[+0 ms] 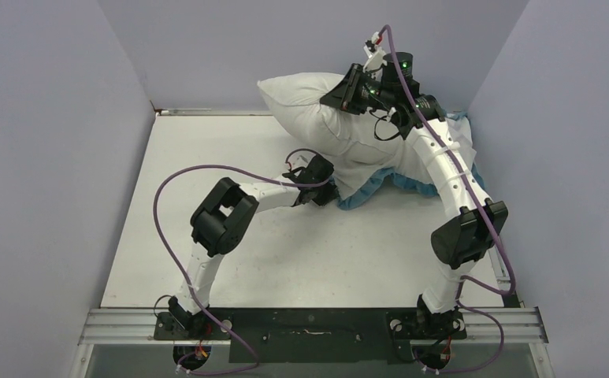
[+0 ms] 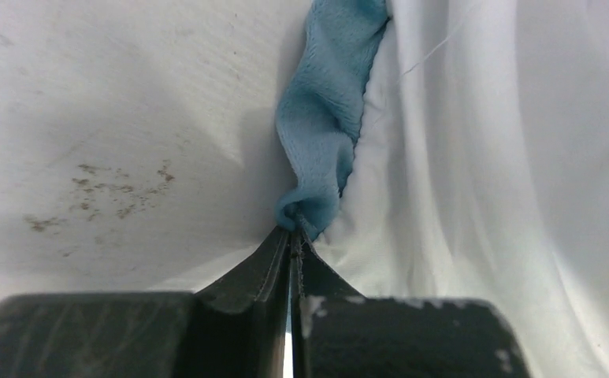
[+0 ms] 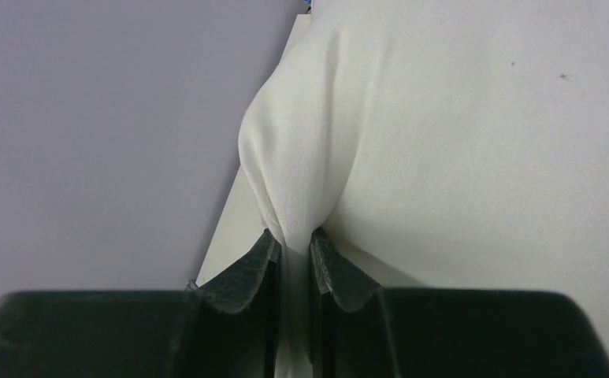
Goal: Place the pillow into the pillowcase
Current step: Stuff the pillow into the pillowcase.
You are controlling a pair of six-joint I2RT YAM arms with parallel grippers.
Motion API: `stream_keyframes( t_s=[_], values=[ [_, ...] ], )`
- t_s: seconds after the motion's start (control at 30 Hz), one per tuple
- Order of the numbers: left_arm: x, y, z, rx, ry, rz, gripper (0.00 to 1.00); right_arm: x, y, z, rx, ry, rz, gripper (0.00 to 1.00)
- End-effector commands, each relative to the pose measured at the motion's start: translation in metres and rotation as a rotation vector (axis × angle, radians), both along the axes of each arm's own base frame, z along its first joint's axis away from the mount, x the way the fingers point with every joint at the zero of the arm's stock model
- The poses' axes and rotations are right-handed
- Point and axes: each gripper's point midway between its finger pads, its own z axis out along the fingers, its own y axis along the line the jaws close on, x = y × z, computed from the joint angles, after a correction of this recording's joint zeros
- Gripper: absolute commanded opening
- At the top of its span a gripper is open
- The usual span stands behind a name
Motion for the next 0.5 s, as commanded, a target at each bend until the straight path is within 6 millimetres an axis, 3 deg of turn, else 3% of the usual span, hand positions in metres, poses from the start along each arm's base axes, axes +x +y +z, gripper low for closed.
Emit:
stream_keyframes(
  t_s=[0.0,0.13,0.4,0.43,0.47],
  values=[
    [0.009,0.026,0.049,0.079,-0.135,0.028,0.00,-0.017,-0.012,0.073,0.074,-0.188,-0.014,0.05],
    [-0.006,0.055,0.061,0.128,-0.121,0.103,0.00,-0.017,-0.012,0.068,0.078,-0.179,-0.011,0.05],
    [-0.031,0.100,0.062,0.265,-0.041,0.179,0.02,-0.018,-0.012,0.062,0.072,-0.171,-0.008,0.05],
    [-0.032,0.104,0.060,0.265,-0.041,0.182,0.13,-0.019,-0.012,0.062,0.071,-0.171,-0.007,0.05],
    [-0.031,0.107,0.060,0.261,-0.047,0.180,0.32,-0.019,-0.012,0.061,0.071,-0.170,-0.008,0.05]
  ],
)
